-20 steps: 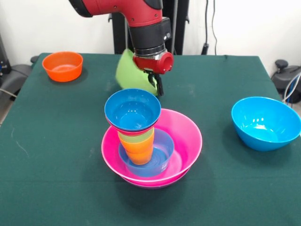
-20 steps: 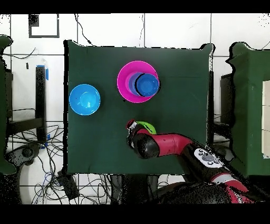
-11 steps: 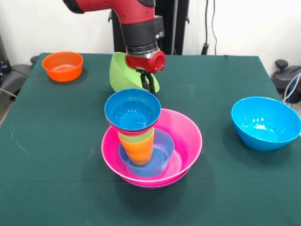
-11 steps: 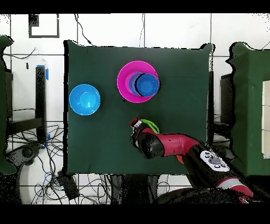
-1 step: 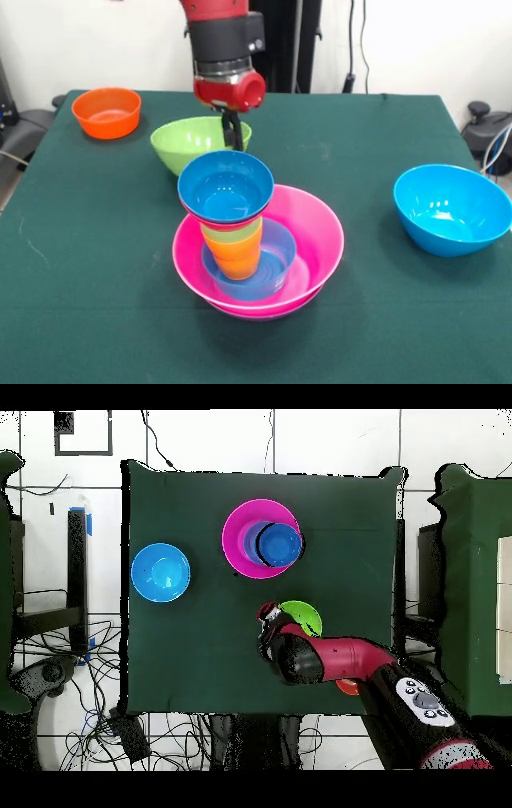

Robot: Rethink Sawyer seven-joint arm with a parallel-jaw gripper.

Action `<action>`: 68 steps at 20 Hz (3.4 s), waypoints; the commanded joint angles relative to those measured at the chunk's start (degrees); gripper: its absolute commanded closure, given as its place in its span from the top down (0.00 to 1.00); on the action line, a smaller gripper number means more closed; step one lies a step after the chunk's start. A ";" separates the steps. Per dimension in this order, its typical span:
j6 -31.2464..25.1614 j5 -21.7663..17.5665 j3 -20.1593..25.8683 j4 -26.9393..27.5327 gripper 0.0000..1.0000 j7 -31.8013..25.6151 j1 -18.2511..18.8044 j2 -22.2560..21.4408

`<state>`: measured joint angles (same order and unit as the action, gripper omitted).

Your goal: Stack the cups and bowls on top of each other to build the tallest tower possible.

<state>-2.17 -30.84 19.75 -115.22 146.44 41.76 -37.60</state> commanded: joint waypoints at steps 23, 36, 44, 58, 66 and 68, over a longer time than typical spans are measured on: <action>-14.75 9.62 14.78 -13.50 0.00 -3.18 7.36 -19.23; -24.11 16.09 20.81 -14.47 0.00 -8.70 12.24 -29.86; -29.64 18.87 22.71 -13.75 0.00 -11.13 13.55 -34.60; -31.14 19.38 24.32 -10.47 0.00 -8.05 11.54 -34.07; -33.52 20.25 24.27 -6.91 0.00 -7.54 10.30 -33.15; -34.45 20.51 24.01 -6.02 0.00 -7.37 9.90 -33.12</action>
<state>-28.71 -11.35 41.21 -123.15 146.44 54.70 -72.85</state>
